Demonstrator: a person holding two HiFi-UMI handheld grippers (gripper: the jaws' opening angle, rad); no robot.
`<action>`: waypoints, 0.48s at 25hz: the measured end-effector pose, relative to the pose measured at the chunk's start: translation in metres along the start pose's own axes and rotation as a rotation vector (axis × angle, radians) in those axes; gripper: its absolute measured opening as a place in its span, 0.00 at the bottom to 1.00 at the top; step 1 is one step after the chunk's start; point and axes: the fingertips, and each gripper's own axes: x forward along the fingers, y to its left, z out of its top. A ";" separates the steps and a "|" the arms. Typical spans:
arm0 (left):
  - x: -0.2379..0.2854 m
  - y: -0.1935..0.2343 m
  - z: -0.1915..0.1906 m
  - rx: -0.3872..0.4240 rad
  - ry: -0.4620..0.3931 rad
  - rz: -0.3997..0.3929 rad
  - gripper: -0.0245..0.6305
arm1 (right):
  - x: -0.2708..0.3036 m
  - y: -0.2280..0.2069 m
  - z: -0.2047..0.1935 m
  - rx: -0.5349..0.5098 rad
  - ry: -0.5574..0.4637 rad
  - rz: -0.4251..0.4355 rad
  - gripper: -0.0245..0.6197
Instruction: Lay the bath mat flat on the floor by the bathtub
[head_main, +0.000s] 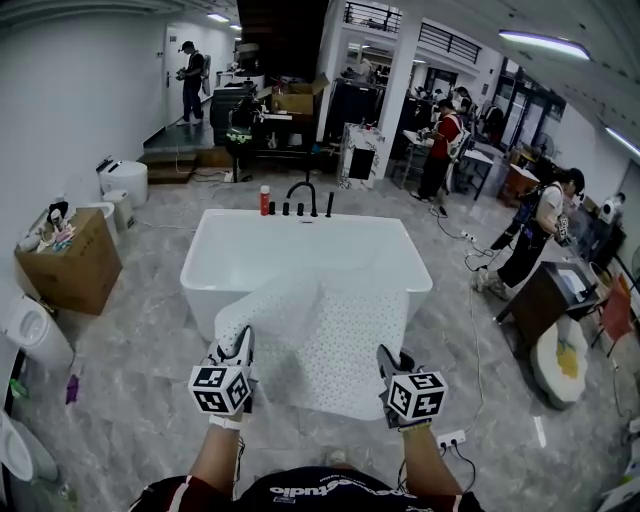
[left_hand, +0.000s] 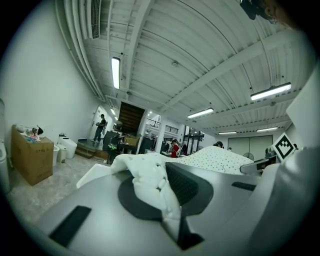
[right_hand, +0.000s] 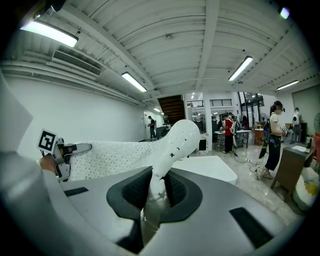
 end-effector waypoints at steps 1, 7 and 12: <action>0.001 0.001 -0.001 0.001 0.000 0.003 0.10 | 0.001 -0.001 -0.001 -0.002 0.000 0.001 0.11; 0.008 0.012 0.004 0.008 0.000 0.025 0.10 | 0.023 -0.007 0.005 0.015 -0.002 0.021 0.11; 0.022 0.022 0.010 0.027 -0.006 0.061 0.10 | 0.050 -0.007 0.014 0.014 -0.016 0.073 0.11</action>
